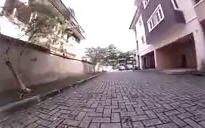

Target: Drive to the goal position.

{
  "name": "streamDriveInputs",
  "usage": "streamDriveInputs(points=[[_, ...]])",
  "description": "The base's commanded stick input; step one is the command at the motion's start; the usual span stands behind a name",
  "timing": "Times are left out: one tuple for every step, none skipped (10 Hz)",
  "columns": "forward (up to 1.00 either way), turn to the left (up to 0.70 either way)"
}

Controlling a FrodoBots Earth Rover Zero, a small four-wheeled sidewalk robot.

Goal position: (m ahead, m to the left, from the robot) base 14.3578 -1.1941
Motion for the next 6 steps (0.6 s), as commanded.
streamDriveInputs(points=[[0.69, 0.03], [0.69, 0.03], [0.69, 0.03], [0.69, 0.03], [0.69, 0.03], [0.69, 0.03]])
